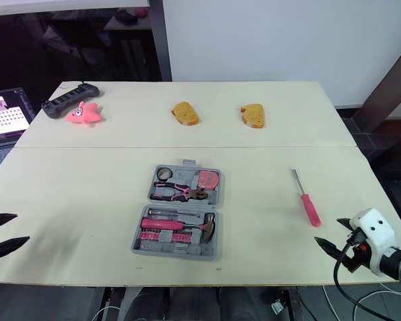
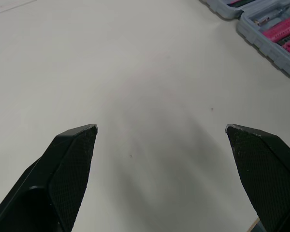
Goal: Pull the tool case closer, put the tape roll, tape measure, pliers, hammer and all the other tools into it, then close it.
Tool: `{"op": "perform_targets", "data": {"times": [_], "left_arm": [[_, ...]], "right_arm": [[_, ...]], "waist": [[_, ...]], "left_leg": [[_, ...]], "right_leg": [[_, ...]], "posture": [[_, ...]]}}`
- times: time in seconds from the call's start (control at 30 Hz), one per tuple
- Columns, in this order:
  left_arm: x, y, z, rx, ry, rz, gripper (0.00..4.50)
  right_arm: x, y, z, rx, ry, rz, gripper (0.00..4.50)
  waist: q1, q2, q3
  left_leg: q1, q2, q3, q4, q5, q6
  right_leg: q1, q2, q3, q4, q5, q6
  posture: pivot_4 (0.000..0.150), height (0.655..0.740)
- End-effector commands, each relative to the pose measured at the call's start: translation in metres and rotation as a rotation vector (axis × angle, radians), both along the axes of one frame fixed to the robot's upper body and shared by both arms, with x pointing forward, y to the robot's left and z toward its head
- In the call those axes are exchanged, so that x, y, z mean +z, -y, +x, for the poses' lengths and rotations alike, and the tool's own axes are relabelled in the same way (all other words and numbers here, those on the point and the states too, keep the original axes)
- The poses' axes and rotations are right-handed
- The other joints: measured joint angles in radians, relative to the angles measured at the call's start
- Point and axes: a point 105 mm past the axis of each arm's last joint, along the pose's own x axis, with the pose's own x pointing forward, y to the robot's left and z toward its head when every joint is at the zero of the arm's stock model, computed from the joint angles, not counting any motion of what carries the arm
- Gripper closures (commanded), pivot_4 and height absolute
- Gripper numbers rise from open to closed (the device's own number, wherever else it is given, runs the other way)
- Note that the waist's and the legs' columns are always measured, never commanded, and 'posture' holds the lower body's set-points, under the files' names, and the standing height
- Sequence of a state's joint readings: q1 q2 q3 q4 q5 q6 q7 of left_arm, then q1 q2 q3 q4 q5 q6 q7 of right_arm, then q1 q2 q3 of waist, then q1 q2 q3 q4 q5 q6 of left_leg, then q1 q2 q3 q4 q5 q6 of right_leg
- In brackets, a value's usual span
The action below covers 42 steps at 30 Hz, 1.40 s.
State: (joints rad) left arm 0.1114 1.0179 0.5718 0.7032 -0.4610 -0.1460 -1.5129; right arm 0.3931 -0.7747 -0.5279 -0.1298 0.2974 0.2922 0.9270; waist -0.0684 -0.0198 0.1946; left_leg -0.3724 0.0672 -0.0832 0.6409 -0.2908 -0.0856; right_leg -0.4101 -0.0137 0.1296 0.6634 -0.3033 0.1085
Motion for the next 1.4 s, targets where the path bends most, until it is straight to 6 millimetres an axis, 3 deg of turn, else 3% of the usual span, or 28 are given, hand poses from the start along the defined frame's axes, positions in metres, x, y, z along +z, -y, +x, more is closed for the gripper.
{"op": "perform_targets", "data": {"times": [0.03,0.13,0.47,0.7,0.93,1.03,1.23,1.4], "left_arm": [[0.006,0.006,0.007,-0.027,0.045,0.002,0.00],[0.005,0.023,0.016,-0.073,0.072,-0.021,0.00],[0.007,0.116,0.023,-0.288,0.121,-0.138,0.00],[0.012,0.149,0.021,-0.347,0.146,-0.151,0.00],[0.014,0.154,0.020,-0.352,0.152,-0.138,0.00],[0.014,0.155,0.020,-0.351,0.157,-0.136,0.00],[0.012,0.156,0.021,-0.349,0.155,-0.137,0.00],[0.011,0.156,0.023,-0.351,0.153,-0.139,0.00]], "right_arm": [[0.004,-0.004,0.009,-0.033,0.048,-0.008,0.09],[0.006,-0.011,0.026,-0.127,0.056,0.032,0.09],[0.004,-0.024,0.085,-0.439,0.034,0.056,0.09],[-0.005,-0.018,0.100,-0.537,-0.037,0.047,0.09],[-0.019,-0.020,0.101,-0.552,-0.114,0.059,0.09],[-0.021,-0.022,0.104,-0.549,-0.126,0.064,0.91],[-0.018,-0.028,0.110,-0.521,-0.120,0.069,3.98],[-0.009,-0.034,0.110,-0.510,-0.094,0.082,4.06]], "waist": [[0.000,0.000,0.000],[-0.002,0.001,0.000],[0.000,0.001,0.000],[0.001,0.002,0.000],[-0.004,0.002,0.000],[-0.003,0.002,0.000],[-0.002,0.001,-0.001],[-0.002,0.001,-0.001]], "left_leg": [[0.000,0.000,0.000,0.000,0.000,0.000],[0.000,0.000,0.000,0.000,0.000,0.000],[0.000,0.000,-0.001,0.001,0.001,-0.001],[-0.001,0.000,-0.001,0.002,0.000,0.000],[-0.001,0.000,-0.001,0.003,0.000,0.000],[-0.001,0.000,-0.001,0.003,0.000,0.000],[-0.001,0.000,-0.001,0.004,0.000,0.000],[-0.001,0.000,-0.001,0.004,0.000,0.000]], "right_leg": [[0.000,0.000,0.000,0.000,0.000,0.000],[0.000,0.000,0.000,0.000,0.000,0.000],[0.000,0.000,0.001,0.002,0.002,0.003],[0.000,0.000,0.001,0.001,0.002,0.004],[0.000,0.000,0.001,0.001,0.002,0.004],[0.000,0.000,0.001,0.001,0.002,0.004],[0.001,0.000,0.001,0.001,0.002,0.004],[0.001,0.000,0.001,0.001,0.002,0.004]], "posture": [[0.150,0.7400],[0.150,0.7400],[0.150,0.7400],[0.150,0.7400],[0.150,0.7400],[0.150,0.7400],[0.150,0.7400],[0.150,0.7400]]}}
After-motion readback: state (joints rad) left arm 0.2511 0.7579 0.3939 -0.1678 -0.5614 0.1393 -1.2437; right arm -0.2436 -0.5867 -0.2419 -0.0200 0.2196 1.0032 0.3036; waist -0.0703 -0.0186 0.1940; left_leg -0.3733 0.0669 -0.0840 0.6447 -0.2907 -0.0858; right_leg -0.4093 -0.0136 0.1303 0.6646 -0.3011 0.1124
